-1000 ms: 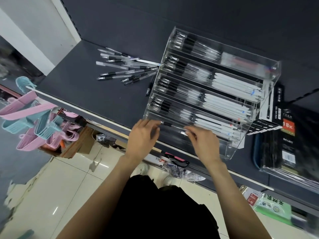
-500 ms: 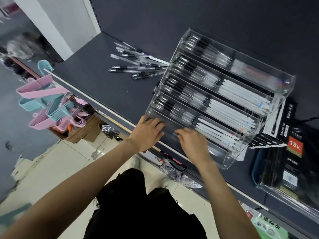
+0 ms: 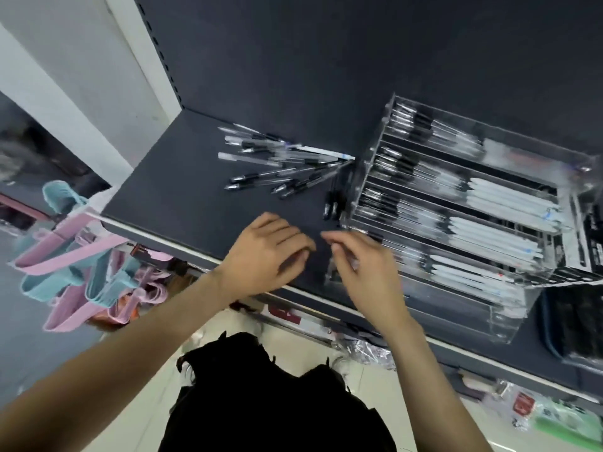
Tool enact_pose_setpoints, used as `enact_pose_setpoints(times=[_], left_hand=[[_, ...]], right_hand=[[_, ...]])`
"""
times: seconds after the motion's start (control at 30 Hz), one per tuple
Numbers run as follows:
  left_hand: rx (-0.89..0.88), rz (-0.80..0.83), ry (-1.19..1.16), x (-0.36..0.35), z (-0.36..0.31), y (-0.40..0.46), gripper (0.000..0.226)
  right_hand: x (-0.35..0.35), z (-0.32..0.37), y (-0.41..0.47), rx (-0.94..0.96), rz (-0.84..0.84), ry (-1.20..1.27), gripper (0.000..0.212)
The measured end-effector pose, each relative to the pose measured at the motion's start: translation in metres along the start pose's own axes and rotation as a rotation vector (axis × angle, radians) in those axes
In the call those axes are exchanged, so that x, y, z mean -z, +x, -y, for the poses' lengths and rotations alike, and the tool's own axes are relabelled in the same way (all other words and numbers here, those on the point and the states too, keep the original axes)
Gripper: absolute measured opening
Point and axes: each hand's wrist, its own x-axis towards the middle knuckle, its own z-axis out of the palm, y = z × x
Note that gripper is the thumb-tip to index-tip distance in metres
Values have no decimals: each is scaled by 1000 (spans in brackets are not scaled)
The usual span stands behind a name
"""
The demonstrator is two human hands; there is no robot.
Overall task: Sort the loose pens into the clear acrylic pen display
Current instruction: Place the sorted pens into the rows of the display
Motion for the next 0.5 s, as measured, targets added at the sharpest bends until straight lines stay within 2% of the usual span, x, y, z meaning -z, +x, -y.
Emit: enact_pose_setpoints(times=[0.1,0.23,0.3,0.37,0.43,0.5], left_hand=[[195,-18,49,18,75,-10,14],[389,58,-45,12,147,-5,25],[427,183,-81,0,169,5,29],[458,402,-72,-15,179,16,43],[442,557,-18,-30,184,24,53],[408,602,20,-38,187,28,50]], right_hand=[[-51,12,47,-66,-8,-28,25],[-101,0,98,-183,40,-243,39],[-113,-12,120,-176,46,-378,50],[-117,-21,138,-177,99,-505,56],[-116,-25,154,-181,205,-628,54],[-114,-25,163,-164,291,-750,47]])
